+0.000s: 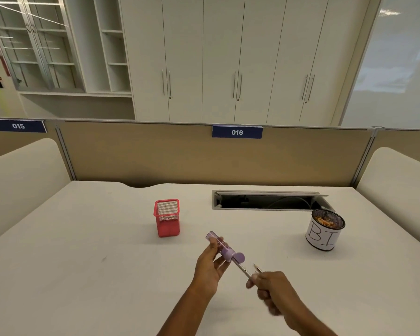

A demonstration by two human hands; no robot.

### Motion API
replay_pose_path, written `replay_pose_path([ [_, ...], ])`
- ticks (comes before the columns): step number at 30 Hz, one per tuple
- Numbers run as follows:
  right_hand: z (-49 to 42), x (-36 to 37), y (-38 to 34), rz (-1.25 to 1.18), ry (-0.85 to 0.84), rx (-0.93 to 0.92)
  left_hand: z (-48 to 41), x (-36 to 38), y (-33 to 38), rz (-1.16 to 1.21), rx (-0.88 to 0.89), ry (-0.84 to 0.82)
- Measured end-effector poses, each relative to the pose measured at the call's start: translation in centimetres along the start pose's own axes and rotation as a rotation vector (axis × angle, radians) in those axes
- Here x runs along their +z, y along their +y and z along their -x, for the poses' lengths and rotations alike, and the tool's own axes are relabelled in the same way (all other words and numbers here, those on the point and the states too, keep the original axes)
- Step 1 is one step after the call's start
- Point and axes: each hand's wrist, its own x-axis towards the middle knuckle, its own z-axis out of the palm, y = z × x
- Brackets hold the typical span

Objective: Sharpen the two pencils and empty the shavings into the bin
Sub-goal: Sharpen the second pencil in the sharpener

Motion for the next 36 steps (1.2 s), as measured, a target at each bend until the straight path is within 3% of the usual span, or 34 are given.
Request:
replay_pose_path([
  [2,0.6,-0.1,-0.6,-0.43,-0.172,0.273,0.1,0.0,0.3,0.012,-0.033,-0.034],
  [3,0.6,-0.3,-0.7,-0.516,-0.201,0.332,0.1,0.0,0.4,0.013,-0.044,-0.052],
  [6,0.5,-0.1,-0.7,-0.44,-0.18,0.313,0.0,0.2,0.8,-0.015,-0.04,-0.075],
  [9,0.3,0.1,-0.8,-0.204,-0.059,0.093,-0.4,0.5,1.0,-0.024,-0.028,-0.043],
  [11,0.0,0.0,-0.7,0.049,0.069,-0.152,-0.5,0.4,1.1,0.026,-0.026,-0.025],
  [16,-1.3,-0.4,0.9,0.956,0.511,-0.802,-0.2,0.4,0.2,0.195,-0.065,-0.023],
  [19,-1.7,-0.4,1.2,1.068,0.586,-0.946,-0.1,0.5,-0.2,0.214,-0.066,-0.031],
  [21,-1.6,-0.3,1.4,0.982,0.572,-0.835,-0.1,0.7,-0.1,0.168,-0.038,-0.041],
  [23,-1.5,-0.1,1.1,0.753,0.521,-0.604,0.0,1.0,0.1,0.101,-0.014,-0.061],
  [27,-0.4,-0.2,-0.8,0.074,0.131,-0.215,-0.1,1.9,0.6,0.024,0.006,-0.092],
  [29,0.0,-0.6,-1.5,-0.294,-0.073,0.103,-0.1,2.0,0.7,0.038,-0.013,-0.11],
  [31,0.3,-1.0,-1.8,-0.507,-0.197,0.287,-0.1,2.0,0.6,0.045,-0.031,-0.113],
  [33,0.3,-1.1,-1.8,-0.532,-0.231,0.293,-0.3,1.9,0.7,0.034,-0.033,-0.116],
  [36,0.4,-0.8,-2.0,-0.325,-0.165,0.124,-0.8,1.6,0.7,0.014,-0.033,-0.095],
])
